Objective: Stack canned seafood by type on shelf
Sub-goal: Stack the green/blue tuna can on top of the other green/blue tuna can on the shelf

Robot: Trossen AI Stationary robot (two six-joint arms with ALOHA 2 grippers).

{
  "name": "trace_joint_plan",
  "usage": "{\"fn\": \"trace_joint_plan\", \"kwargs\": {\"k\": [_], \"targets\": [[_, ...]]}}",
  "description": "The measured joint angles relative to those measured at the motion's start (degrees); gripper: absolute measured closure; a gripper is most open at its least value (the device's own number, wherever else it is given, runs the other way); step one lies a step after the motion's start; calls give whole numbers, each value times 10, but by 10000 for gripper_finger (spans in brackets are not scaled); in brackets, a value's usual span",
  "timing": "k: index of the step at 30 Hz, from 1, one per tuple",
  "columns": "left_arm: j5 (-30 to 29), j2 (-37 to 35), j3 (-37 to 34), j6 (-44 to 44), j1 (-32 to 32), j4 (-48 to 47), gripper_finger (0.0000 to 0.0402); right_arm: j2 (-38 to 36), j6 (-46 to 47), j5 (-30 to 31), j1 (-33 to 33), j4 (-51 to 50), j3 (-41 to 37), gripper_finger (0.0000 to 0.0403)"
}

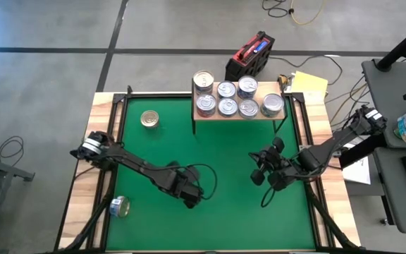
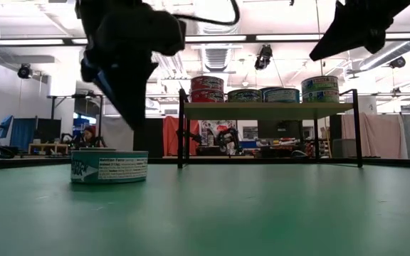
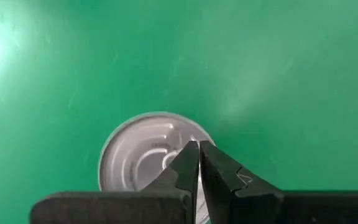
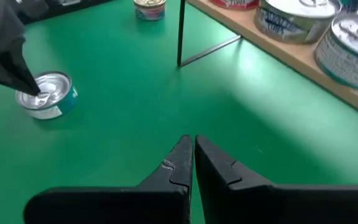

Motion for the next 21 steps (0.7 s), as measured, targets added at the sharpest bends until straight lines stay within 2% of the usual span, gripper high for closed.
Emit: {"fn": "trace_joint_plan", "kwargs": {"k": [5, 13, 16, 21], "targets": [[-21, -12, 6, 39, -9, 0, 402, 0, 23, -23, 0, 32, -24, 394], [-69, -78, -47, 52, -39, 20, 402, 0, 7, -64, -2, 240, -100, 394], [-72, -124, -101, 68, -54, 95, 402, 0, 3, -76, -8, 270, -109, 394], [-72, -205, -222, 95, -70, 281, 402, 6, 14, -106, -28, 295, -112, 394]]}}
